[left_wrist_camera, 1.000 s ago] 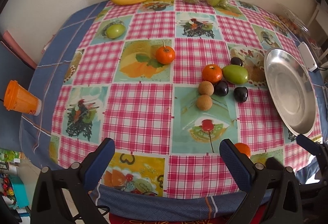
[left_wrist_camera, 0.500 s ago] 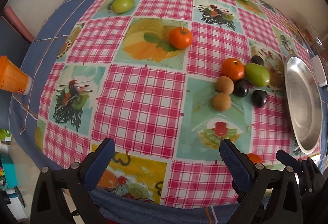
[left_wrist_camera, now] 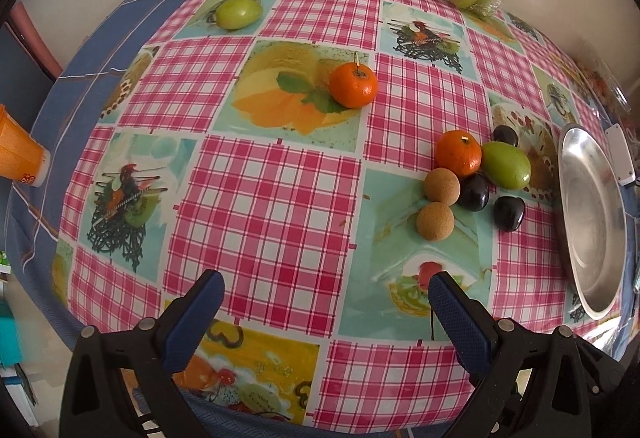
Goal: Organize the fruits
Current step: 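Lift the mandarin with the right gripper while the left gripper grasps a brown kiwi, then carry the mandarin and the kiwi over the steel bowl with both grippers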
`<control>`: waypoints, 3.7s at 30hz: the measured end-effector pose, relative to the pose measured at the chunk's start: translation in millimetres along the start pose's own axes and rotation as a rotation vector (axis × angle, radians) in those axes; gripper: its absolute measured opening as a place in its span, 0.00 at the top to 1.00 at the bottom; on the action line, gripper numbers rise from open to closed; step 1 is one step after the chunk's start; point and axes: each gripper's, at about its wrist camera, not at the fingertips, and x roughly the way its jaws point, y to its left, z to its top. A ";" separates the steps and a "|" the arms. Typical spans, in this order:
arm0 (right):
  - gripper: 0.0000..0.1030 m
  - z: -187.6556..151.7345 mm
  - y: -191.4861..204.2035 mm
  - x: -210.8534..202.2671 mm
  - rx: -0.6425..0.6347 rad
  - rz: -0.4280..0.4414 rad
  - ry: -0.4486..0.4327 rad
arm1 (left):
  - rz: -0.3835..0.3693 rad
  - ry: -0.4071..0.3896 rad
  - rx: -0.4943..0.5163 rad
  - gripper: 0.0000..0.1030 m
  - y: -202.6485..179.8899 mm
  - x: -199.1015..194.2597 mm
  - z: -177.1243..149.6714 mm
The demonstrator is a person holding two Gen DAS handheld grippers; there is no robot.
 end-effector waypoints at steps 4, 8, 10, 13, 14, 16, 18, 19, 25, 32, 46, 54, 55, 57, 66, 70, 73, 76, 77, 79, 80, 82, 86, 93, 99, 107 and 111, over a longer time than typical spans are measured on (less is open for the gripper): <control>0.59 0.5 -1.2 -8.5 0.008 0.018 -0.030 | -0.037 -0.002 0.015 0.00 -4.1 2.2 2.2; 0.59 1.8 -8.5 -17.6 0.050 0.030 -0.066 | -0.030 -0.039 0.058 0.00 -12.9 -1.6 6.2; 0.59 2.8 -12.3 -20.7 0.073 0.026 -0.078 | -0.016 -0.042 0.076 0.00 -19.0 -2.5 8.6; 0.59 7.8 -17.3 -24.0 0.095 0.021 -0.091 | -0.016 -0.019 0.073 0.02 -22.4 -1.1 11.4; 0.59 9.2 -19.0 -25.7 0.101 0.015 -0.096 | -0.023 -0.012 0.062 0.03 -22.6 -0.5 12.8; 0.59 11.9 -22.0 -28.7 0.107 0.013 -0.106 | -0.040 0.002 0.044 0.11 -22.5 1.1 16.4; 0.59 15.3 -25.5 -32.0 0.118 0.023 -0.119 | -0.047 0.009 0.034 0.16 -24.6 1.9 19.5; 0.59 16.3 -27.6 -34.3 0.126 0.023 -0.126 | -0.059 0.010 0.035 0.19 -26.9 1.9 20.9; 0.59 18.1 -40.8 -40.6 0.168 0.023 -0.145 | -0.099 0.025 0.043 0.37 -45.5 3.1 26.9; 0.59 20.2 -46.7 -46.9 0.186 0.028 -0.170 | -0.058 0.055 0.074 0.57 -58.1 15.9 28.9; 0.59 19.9 -50.1 -51.1 0.204 0.031 -0.181 | -0.050 0.063 0.047 0.74 -58.2 23.8 29.3; 0.59 20.5 -52.3 -64.2 0.215 0.036 -0.225 | -0.065 -0.007 0.021 0.74 -50.7 -4.6 28.3; 0.59 21.1 -53.7 -64.9 0.217 0.033 -0.227 | -0.064 -0.019 0.024 0.74 -51.7 -8.0 28.5; 0.59 22.0 -56.3 -67.1 0.225 0.020 -0.232 | -0.060 -0.034 0.032 0.74 -55.8 -14.9 31.0; 0.59 25.3 -87.3 -85.6 0.310 -0.048 -0.280 | -0.055 -0.061 0.076 0.74 -85.5 -18.9 41.8; 0.59 21.4 -116.6 -92.4 0.402 -0.100 -0.289 | -0.085 -0.079 0.121 0.74 -111.4 -24.1 44.9; 0.59 16.0 -138.7 -98.4 0.467 -0.136 -0.298 | -0.118 -0.088 0.169 0.74 -137.1 -27.6 44.2; 0.59 9.1 -158.9 -102.3 0.527 -0.157 -0.303 | -0.146 -0.100 0.224 0.74 -164.0 -31.4 41.6; 0.59 7.1 -165.1 -102.9 0.546 -0.161 -0.304 | -0.154 -0.105 0.242 0.74 -173.1 -32.9 40.4; 0.59 2.9 -175.2 -104.6 0.582 -0.189 -0.302 | -0.176 -0.115 0.268 0.74 -187.7 -35.3 38.0; 0.59 1.3 -179.7 -105.3 0.597 -0.207 -0.299 | -0.191 -0.119 0.278 0.74 -194.8 -36.7 36.8; 0.59 -1.3 -188.5 -105.4 0.628 -0.217 -0.296 | -0.210 -0.123 0.299 0.74 -207.4 -37.0 35.5; 0.59 -2.8 -202.5 -101.7 0.666 -0.227 -0.285 | -0.218 -0.128 0.337 0.74 -227.4 -32.2 33.1; 0.59 -3.4 -217.4 -92.8 0.687 -0.236 -0.257 | -0.223 -0.121 0.379 0.74 -246.1 -16.2 30.4; 0.59 -5.0 -221.1 -82.3 0.691 -0.250 -0.212 | -0.229 -0.089 0.373 0.74 -246.8 -4.6 28.7; 0.59 -5.9 -224.4 -73.7 0.695 -0.250 -0.181 | -0.225 -0.046 0.366 0.73 -244.8 7.9 24.9; 0.59 -7.9 -224.4 -72.9 0.695 -0.245 -0.176 | -0.222 -0.037 0.367 0.73 -245.0 9.5 24.1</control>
